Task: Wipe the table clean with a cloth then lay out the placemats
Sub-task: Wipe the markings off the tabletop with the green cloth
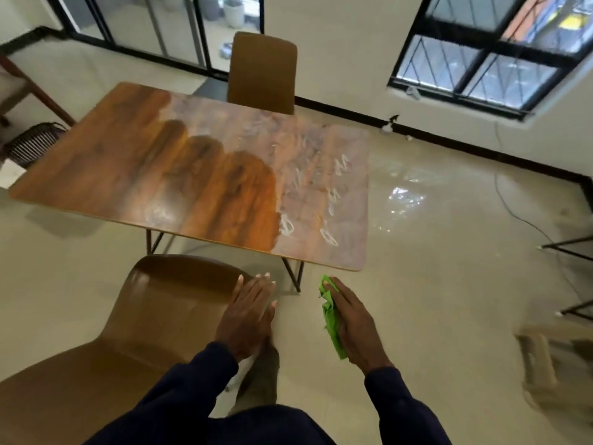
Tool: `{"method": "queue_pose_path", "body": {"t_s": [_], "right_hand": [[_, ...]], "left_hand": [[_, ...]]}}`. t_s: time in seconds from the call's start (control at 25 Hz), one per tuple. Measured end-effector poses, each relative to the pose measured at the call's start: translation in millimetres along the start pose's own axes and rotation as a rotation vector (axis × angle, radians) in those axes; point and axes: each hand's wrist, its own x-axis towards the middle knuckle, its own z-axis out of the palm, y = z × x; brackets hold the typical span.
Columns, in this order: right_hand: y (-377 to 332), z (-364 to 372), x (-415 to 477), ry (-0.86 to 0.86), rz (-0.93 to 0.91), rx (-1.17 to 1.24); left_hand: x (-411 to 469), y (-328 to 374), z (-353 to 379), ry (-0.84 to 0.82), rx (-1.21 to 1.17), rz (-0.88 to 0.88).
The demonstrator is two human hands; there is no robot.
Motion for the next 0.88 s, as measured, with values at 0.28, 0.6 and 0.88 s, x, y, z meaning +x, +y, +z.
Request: {"method": "queue_pose_path", "body": {"t_s": [0.28,0.6,0.88], "right_hand": [[41,46,152,-0.035,0.034,-0.176],[105,115,278,-0.172,0.0,-0.345],[101,168,302,-0.091,0.091,-0.37]], "left_hand": [[101,-90,49,0.005,0.026,-0.055],[166,-174,98,-0.052,0.067,-0.149],[167,-189,121,-0.092,0.076,-0.217]]}}
